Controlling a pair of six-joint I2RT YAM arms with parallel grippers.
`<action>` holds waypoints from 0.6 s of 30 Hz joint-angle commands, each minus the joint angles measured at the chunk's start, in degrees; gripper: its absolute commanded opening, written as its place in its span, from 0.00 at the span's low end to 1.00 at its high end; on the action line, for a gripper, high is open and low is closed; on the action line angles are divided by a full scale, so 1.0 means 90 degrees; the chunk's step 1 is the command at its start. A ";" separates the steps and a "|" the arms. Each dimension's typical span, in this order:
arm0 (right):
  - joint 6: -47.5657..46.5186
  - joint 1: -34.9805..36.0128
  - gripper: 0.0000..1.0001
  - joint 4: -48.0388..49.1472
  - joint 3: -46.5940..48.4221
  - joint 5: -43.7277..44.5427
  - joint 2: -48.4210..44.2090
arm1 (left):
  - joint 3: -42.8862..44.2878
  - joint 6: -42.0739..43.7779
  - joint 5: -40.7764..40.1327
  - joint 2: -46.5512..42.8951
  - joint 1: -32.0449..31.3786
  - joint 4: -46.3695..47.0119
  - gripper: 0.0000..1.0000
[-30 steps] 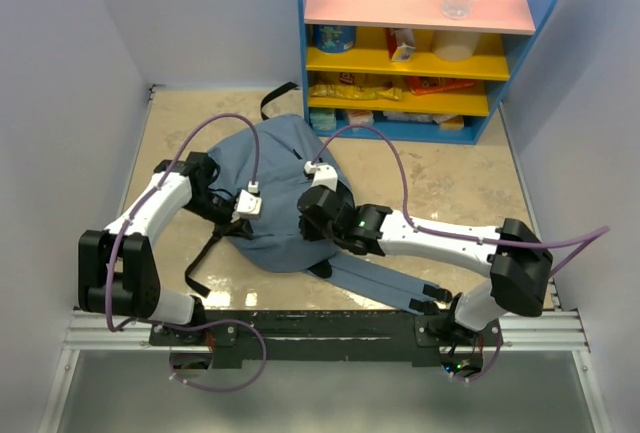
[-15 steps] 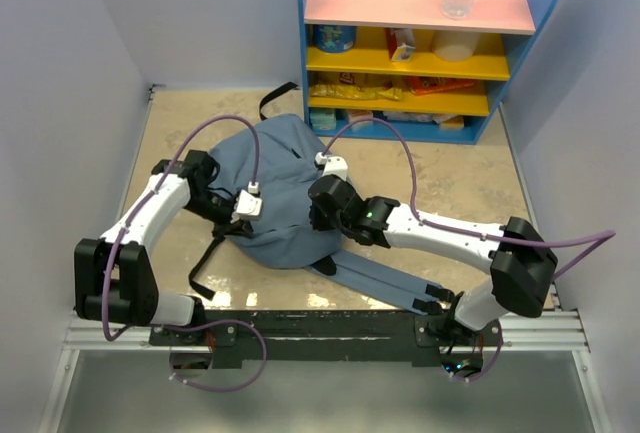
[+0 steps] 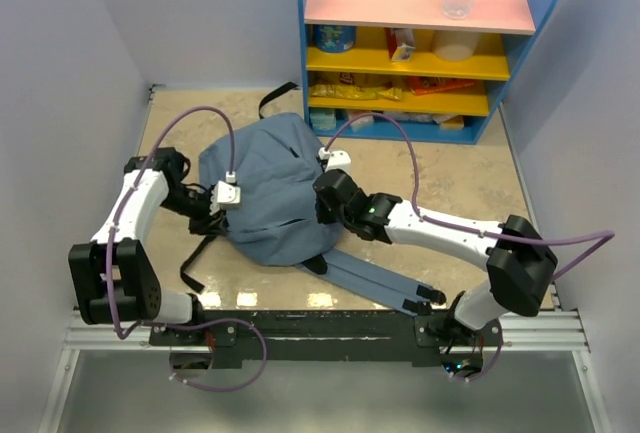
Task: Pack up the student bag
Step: Zip the student bag at the center of the board.
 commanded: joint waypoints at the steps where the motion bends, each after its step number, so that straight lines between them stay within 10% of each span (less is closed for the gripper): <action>1: -0.0355 -0.0313 0.00 -0.0075 0.0558 0.0466 0.0347 | 0.0901 -0.0500 -0.0402 -0.0100 0.0309 -0.0300 0.47; 6: -0.0140 -0.0118 0.00 0.0110 0.0735 0.0180 0.0504 | 0.1819 -0.1601 0.0721 -0.0725 -0.0506 -0.0281 0.74; 8: 0.0007 -0.0078 0.00 0.0169 0.0706 0.0063 0.0495 | 0.1850 -0.1985 0.1275 -0.0707 -0.1172 -0.0271 1.00; 13: 0.0231 -0.0010 0.00 0.0189 0.0511 0.0004 0.0309 | 0.0593 -0.4628 0.1729 -0.0930 -0.2043 0.2302 1.00; 18: 0.0427 -0.0010 0.00 0.0198 0.0345 -0.0005 0.0036 | -0.0709 -0.6272 0.0313 -0.1781 -0.3387 0.4416 1.00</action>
